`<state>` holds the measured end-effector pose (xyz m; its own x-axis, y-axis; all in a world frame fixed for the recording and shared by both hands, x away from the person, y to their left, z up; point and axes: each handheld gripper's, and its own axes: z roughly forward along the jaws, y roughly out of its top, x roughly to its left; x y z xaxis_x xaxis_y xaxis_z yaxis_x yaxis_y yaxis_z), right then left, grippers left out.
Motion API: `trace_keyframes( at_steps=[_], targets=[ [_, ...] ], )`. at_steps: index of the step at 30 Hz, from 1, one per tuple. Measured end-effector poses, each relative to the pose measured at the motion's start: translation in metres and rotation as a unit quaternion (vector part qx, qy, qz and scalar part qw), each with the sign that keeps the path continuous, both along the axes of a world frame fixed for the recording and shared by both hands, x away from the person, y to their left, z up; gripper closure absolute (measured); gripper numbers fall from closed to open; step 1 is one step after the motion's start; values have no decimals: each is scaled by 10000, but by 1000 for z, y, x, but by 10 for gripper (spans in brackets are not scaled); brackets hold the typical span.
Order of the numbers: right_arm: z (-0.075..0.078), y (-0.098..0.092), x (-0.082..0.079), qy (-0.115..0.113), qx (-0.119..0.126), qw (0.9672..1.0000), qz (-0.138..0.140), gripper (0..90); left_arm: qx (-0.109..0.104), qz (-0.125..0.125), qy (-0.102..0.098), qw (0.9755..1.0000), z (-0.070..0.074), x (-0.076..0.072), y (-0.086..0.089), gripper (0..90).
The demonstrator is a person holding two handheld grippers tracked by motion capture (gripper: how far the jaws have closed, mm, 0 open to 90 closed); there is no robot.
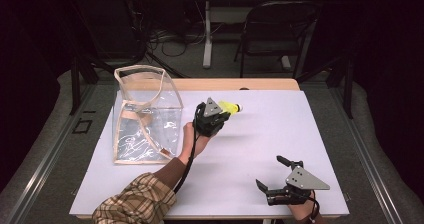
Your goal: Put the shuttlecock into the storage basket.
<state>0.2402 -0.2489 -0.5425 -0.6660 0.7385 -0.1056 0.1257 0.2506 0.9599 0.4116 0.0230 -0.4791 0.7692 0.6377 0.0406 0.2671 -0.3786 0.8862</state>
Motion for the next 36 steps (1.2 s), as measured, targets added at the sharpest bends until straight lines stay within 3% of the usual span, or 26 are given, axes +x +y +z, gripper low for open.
trace_keyframes(
  at_steps=[36],
  targets=[
    [0, 0, 0, 7, -11, 10000, -6, 0, -94, 50, -329, 9994, 34, 5, 8, 894]
  ],
)
